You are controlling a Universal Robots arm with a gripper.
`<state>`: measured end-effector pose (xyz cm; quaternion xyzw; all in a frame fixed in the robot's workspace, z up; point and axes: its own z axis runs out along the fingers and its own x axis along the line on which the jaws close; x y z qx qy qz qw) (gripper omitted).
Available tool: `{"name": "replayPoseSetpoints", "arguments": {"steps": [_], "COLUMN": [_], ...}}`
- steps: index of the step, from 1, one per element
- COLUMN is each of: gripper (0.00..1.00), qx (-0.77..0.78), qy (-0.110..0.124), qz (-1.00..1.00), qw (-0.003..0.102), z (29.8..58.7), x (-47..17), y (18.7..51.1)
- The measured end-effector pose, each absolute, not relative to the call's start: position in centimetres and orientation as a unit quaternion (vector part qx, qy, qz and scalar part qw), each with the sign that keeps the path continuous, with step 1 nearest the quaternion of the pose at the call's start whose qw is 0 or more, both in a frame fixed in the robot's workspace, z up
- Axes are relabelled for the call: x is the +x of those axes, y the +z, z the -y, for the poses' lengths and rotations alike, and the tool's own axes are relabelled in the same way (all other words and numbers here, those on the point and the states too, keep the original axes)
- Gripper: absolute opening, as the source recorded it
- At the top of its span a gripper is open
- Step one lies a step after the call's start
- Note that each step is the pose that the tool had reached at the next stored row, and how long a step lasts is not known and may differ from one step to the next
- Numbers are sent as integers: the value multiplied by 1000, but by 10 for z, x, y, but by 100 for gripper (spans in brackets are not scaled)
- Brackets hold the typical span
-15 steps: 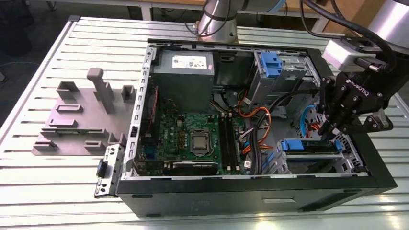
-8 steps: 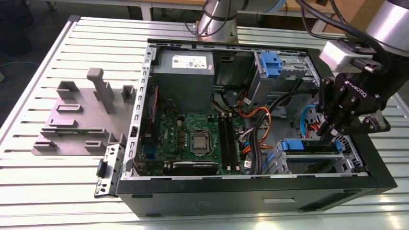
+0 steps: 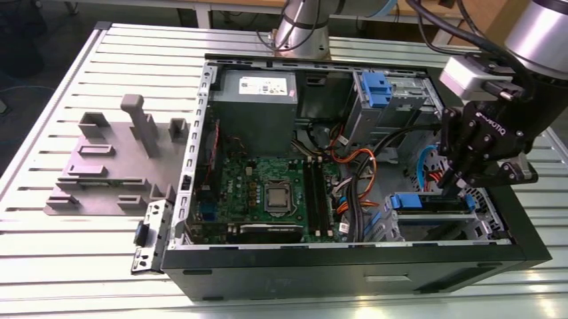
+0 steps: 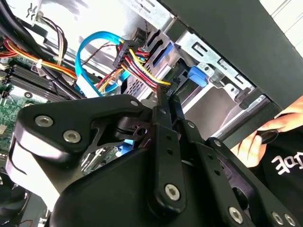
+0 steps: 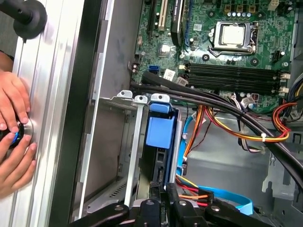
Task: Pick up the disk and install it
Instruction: 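Insert the first disk wire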
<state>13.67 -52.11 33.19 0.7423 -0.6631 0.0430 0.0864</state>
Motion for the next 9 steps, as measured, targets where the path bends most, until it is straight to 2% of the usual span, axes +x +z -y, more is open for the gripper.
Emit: {"name": "replayPoseSetpoints", "arguments": {"steps": [4, 9], "gripper": [17, 17], "qx": [741, 739], "qy": [42, 30], "qz": [665, 669], "qw": [85, 72], "z": [521, 522], "x": [136, 136], "y": [332, 332]}}
